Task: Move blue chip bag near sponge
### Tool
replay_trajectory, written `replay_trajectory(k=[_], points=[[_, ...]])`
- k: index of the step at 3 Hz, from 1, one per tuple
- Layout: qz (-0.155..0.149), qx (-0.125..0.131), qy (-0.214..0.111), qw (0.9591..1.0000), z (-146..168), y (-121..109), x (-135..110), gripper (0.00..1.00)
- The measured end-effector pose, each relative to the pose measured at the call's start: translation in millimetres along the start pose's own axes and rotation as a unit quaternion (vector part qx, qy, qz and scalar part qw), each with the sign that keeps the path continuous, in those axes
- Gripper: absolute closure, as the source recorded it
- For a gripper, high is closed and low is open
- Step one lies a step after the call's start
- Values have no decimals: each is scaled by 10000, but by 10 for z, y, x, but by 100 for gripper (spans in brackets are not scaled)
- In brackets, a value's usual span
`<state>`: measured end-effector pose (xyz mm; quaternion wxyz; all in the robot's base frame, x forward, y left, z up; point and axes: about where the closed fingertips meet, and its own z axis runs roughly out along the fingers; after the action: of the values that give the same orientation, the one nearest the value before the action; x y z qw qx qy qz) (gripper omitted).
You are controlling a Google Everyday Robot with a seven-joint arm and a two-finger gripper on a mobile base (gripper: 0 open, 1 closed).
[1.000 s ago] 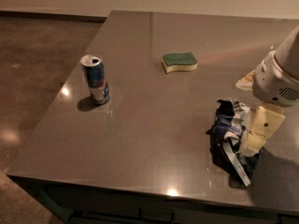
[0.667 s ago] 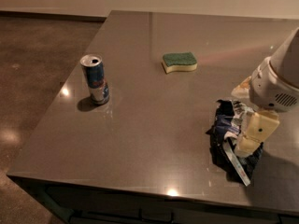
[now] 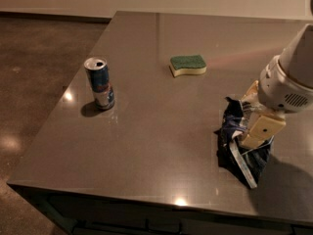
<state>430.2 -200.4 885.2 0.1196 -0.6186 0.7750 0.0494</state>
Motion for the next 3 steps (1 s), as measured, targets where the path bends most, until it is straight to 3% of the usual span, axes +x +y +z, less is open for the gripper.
replay_trajectory(k=[1,2,3], points=[[-199,79,17,9998,-70,-188,-201,84],[-407,190,-90,9989,-116,-652,-557,100],[-474,274,-238,9982,-130,-1037,-751,100]])
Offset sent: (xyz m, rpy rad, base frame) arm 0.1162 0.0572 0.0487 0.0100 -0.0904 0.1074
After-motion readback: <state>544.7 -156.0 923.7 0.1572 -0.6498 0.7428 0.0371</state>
